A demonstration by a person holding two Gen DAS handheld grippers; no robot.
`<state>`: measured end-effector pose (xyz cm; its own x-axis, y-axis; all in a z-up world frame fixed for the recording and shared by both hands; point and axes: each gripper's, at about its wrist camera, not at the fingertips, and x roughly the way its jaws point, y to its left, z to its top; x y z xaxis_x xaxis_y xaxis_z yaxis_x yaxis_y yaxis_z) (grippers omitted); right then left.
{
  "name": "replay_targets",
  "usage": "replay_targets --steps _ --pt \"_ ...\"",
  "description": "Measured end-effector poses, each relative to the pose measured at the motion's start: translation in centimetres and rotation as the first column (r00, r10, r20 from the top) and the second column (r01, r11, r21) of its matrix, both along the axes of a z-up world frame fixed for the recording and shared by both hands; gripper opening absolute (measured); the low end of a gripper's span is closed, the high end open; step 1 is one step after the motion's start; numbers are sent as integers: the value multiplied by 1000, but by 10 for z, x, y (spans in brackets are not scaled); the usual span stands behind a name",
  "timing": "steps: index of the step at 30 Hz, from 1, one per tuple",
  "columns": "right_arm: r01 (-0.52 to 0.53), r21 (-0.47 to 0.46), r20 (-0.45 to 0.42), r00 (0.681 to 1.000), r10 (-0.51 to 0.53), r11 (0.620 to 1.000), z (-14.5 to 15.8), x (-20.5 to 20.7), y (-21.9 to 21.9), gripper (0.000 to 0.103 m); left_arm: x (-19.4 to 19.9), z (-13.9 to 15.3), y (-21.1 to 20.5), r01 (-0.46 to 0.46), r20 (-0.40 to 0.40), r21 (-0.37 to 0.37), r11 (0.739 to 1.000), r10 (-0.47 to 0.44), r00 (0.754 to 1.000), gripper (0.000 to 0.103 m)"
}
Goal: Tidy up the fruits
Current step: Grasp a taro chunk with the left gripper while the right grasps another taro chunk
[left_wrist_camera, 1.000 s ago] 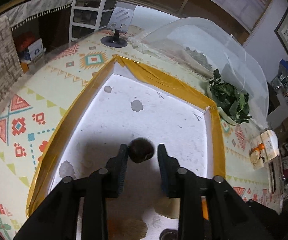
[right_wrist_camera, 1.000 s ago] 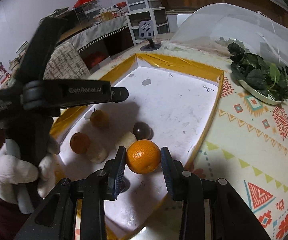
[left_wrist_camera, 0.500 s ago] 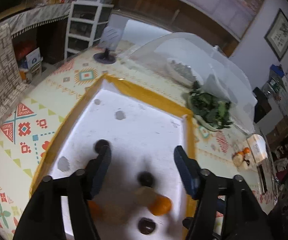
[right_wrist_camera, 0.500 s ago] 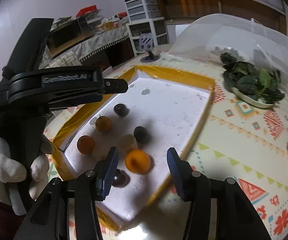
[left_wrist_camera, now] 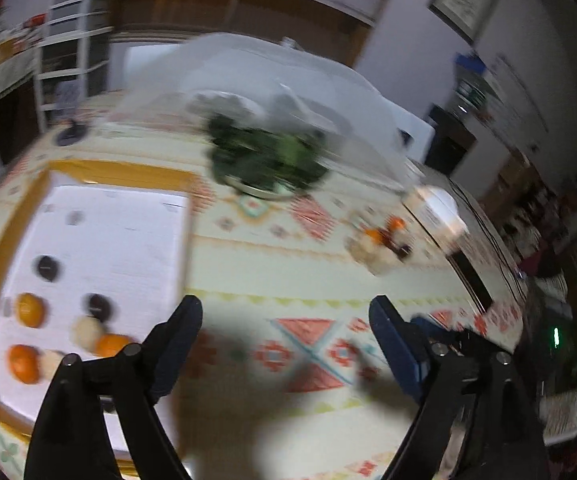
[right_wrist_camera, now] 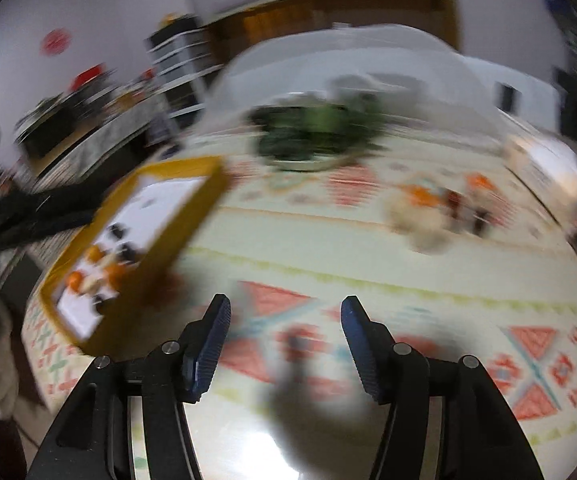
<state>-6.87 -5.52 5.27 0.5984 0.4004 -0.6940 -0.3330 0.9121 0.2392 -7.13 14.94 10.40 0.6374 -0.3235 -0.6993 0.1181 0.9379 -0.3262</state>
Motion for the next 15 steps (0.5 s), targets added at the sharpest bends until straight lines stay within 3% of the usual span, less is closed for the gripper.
replay_targets --steps 5,8,15 --pt "163 43 -30 986 -162 986 -5 24 -74 62 7 -34 -48 85 -62 -12 996 -86 994 86" --pt "204 65 -37 979 -202 977 -5 37 -95 62 15 -57 -67 99 -109 16 995 -97 989 86" --pt "170 54 -31 985 -168 984 -9 78 -79 62 24 -78 -76 88 -134 72 994 -77 988 86"
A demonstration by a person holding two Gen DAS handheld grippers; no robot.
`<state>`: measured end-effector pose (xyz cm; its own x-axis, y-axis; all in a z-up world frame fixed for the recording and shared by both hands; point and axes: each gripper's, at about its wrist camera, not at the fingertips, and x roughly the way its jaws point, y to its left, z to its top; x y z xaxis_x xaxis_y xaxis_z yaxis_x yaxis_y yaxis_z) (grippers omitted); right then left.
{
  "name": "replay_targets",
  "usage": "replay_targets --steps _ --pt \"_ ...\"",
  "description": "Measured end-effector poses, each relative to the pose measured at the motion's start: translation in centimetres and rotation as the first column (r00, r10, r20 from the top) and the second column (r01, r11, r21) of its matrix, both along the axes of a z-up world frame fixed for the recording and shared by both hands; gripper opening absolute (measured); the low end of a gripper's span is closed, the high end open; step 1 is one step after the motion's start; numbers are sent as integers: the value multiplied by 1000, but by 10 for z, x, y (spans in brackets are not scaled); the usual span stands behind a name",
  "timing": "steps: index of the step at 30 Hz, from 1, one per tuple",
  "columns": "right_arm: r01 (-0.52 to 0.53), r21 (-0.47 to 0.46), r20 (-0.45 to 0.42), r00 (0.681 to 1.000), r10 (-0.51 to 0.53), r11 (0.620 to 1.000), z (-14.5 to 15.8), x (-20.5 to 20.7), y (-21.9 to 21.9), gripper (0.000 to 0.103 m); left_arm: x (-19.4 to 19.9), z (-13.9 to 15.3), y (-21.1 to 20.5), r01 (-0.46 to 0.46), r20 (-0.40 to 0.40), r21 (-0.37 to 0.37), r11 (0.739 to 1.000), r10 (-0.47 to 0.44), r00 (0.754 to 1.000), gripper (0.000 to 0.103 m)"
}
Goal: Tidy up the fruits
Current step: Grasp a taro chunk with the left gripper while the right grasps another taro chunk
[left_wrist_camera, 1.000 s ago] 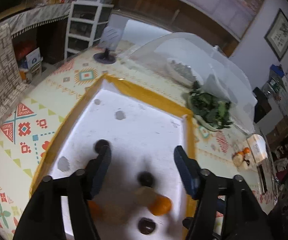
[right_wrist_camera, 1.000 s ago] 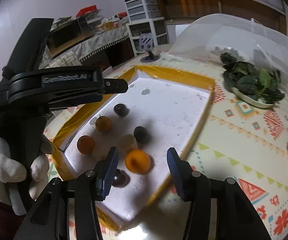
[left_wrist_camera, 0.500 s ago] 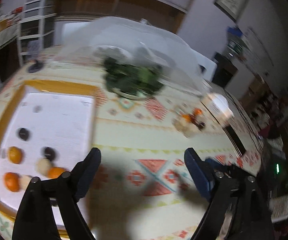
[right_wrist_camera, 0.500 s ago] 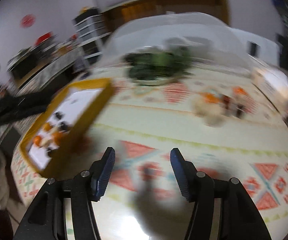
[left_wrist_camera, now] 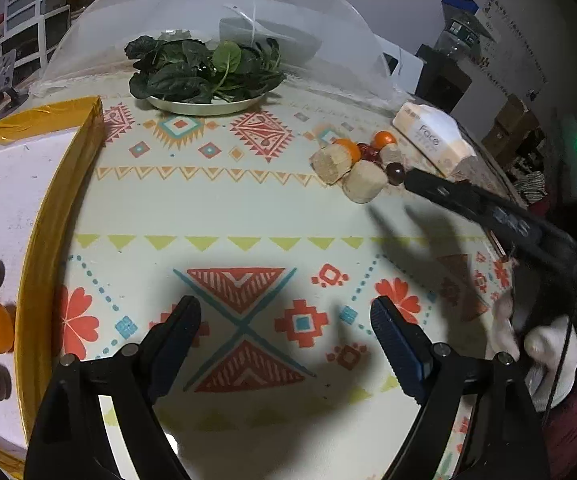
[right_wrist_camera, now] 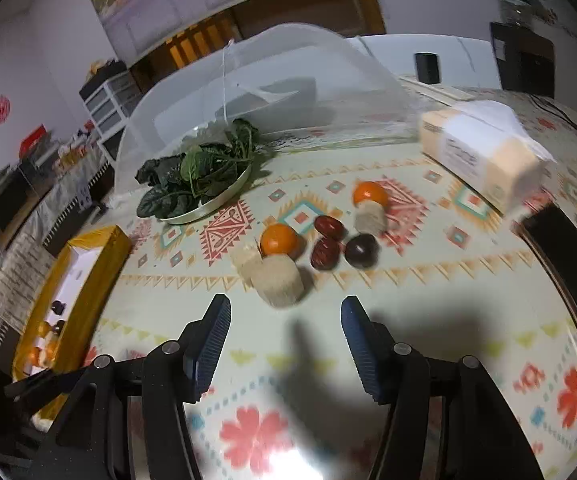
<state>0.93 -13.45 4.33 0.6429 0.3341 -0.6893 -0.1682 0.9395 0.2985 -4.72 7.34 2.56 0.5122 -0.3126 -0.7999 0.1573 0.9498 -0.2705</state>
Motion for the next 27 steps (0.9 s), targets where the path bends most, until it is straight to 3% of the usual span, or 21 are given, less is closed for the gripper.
replay_targets --steps 8,11,17,23,25,27 --pt "-25 -76 -61 998 20 997 -28 38 33 60 6 -6 2 -1 -15 15 1000 1 1000 86" --pt "-16 -85 -65 998 10 996 -32 42 35 41 10 -3 4 -3 -10 9 1000 3 1000 86" --pt "8 -21 -71 997 -9 1000 -33 32 18 40 21 9 8 -25 17 9 1000 25 1000 86" --pt "39 9 -46 998 -39 999 -31 1 -16 41 54 14 -22 52 83 27 998 -54 995 86" --pt "56 23 -37 998 -55 998 -31 -4 -25 41 72 9 -38 84 92 44 995 -88 992 82" --pt "67 47 -34 997 -65 997 -32 -4 -33 41 89 3 -53 108 97 90 990 -116 988 72"
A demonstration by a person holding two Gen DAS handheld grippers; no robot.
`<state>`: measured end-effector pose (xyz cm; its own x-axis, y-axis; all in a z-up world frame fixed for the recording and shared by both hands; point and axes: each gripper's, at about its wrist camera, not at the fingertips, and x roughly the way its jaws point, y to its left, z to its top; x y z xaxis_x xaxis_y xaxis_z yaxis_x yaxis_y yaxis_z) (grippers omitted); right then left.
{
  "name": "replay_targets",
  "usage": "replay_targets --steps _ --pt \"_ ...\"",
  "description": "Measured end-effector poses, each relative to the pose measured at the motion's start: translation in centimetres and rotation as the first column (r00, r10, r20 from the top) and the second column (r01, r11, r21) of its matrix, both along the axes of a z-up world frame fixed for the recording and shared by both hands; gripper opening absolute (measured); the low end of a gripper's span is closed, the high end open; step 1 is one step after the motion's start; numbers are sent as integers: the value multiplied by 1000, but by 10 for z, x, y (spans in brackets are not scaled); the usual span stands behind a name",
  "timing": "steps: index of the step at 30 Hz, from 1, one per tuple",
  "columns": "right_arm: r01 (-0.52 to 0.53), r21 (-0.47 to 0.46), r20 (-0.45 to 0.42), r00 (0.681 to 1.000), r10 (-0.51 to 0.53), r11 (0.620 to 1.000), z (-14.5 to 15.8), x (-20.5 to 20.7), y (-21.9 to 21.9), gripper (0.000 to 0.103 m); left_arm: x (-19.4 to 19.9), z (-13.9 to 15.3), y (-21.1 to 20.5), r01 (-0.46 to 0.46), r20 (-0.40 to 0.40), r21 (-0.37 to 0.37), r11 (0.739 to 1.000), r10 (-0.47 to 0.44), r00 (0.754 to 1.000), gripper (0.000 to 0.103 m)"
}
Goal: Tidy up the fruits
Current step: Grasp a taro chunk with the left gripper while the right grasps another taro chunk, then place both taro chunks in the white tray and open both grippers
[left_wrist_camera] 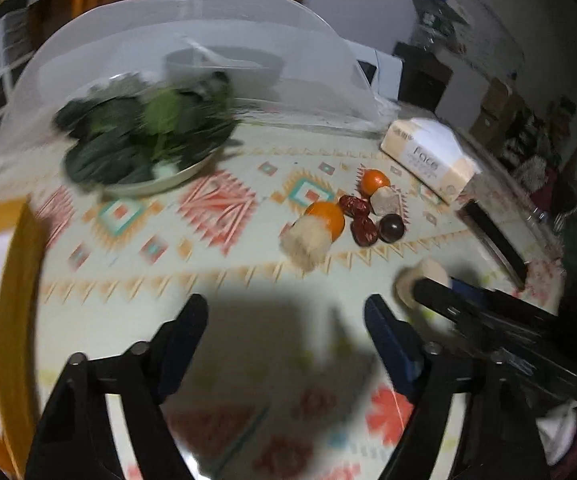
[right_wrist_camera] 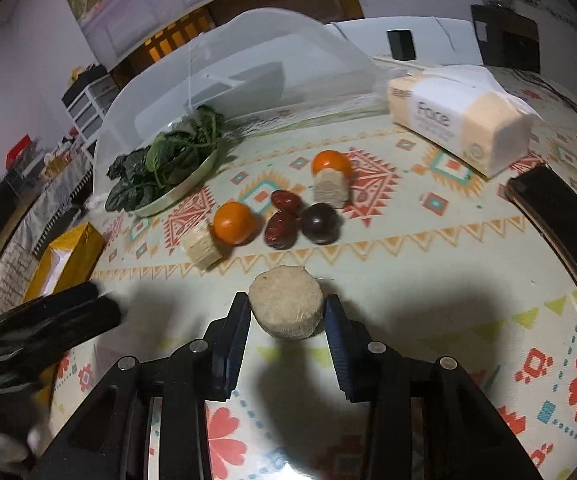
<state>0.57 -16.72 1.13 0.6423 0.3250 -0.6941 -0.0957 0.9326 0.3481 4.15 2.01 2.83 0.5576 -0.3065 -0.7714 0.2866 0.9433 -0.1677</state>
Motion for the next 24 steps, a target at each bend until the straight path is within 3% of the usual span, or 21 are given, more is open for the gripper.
replay_targets --steps 4,11,14,19,24 --pt "3 45 4 1000 -3 999 -1 1 -9 41 25 -15 -23 32 10 98 995 -33 999 62" --pt "-21 70 -1 1000 21 997 -1 0 -7 41 50 -28 -40 64 10 109 992 -65 998 61" --pt "-20 73 -4 1000 20 997 -2 0 -7 41 49 -27 -47 71 17 136 988 -74 997 35" --pt "-15 64 -5 1000 15 998 -3 1 -7 41 38 -25 -50 75 17 148 986 -79 997 36" --pt "-18 51 6 1000 18 999 -2 0 -5 41 11 -5 -27 26 28 81 996 -28 999 36"
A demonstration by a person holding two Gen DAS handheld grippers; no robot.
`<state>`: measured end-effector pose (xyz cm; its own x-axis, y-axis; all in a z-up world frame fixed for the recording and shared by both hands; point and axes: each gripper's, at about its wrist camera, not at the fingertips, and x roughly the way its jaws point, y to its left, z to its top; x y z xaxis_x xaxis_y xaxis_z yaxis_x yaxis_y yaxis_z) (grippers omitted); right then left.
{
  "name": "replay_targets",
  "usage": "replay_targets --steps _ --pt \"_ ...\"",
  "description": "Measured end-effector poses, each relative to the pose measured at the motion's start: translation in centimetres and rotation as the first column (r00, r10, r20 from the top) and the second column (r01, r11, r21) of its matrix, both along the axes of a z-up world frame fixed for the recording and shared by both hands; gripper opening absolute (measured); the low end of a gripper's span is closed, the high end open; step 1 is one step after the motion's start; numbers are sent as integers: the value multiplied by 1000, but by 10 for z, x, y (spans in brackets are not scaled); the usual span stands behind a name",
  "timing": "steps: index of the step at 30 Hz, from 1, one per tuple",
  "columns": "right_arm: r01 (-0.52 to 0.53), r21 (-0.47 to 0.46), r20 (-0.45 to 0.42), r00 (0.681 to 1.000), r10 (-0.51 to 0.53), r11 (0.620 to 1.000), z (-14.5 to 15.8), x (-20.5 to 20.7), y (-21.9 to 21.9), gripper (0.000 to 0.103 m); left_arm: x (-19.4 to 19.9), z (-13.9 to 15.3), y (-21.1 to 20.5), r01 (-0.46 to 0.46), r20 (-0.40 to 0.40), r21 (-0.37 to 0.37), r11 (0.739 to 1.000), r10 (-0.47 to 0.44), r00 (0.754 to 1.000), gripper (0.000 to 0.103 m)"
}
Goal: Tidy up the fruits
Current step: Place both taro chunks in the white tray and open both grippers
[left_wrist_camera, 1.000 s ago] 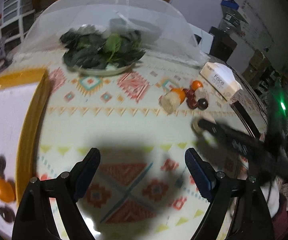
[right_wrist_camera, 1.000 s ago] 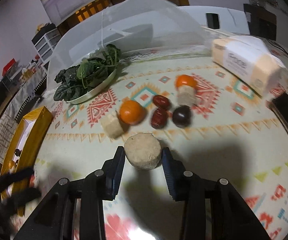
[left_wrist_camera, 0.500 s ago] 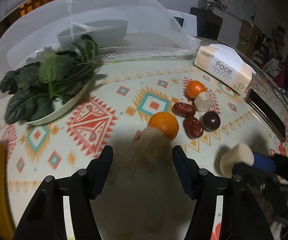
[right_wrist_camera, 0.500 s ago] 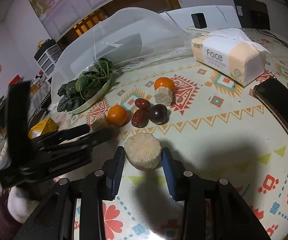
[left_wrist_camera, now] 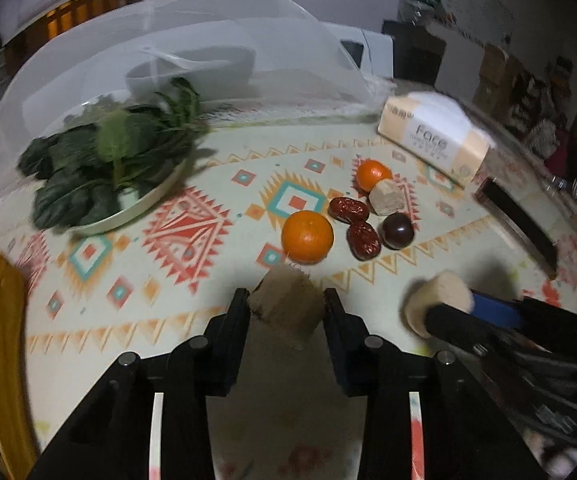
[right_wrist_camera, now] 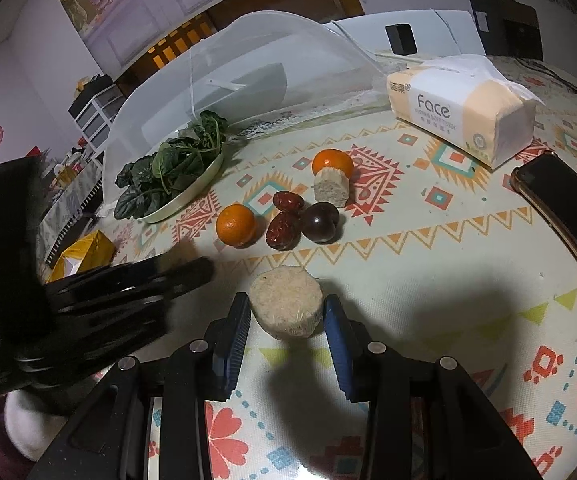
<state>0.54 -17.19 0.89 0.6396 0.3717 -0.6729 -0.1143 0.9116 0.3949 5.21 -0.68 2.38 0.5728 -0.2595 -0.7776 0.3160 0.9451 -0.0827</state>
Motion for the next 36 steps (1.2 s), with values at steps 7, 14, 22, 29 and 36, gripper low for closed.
replay_targets --steps 7,14,22,29,36 --pt "-3 -27 30 1000 3 1000 3 -4 3 41 -59 40 66 -100 44 -111 989 106 993 36" --pt "-51 -37 11 999 52 998 16 -12 29 41 -114 71 171 -279 81 -187 942 298 951 36" --pt "-239 -76 94 965 246 968 76 -37 128 41 -158 67 272 -469 74 -250 847 499 863 36" --pt "-402 -82 67 911 408 912 78 -39 236 41 -186 36 316 -590 48 -236 772 616 787 36" --pt "-499 -175 18 860 510 849 60 -30 326 41 -184 19 337 -624 2 -253 739 646 763 36"
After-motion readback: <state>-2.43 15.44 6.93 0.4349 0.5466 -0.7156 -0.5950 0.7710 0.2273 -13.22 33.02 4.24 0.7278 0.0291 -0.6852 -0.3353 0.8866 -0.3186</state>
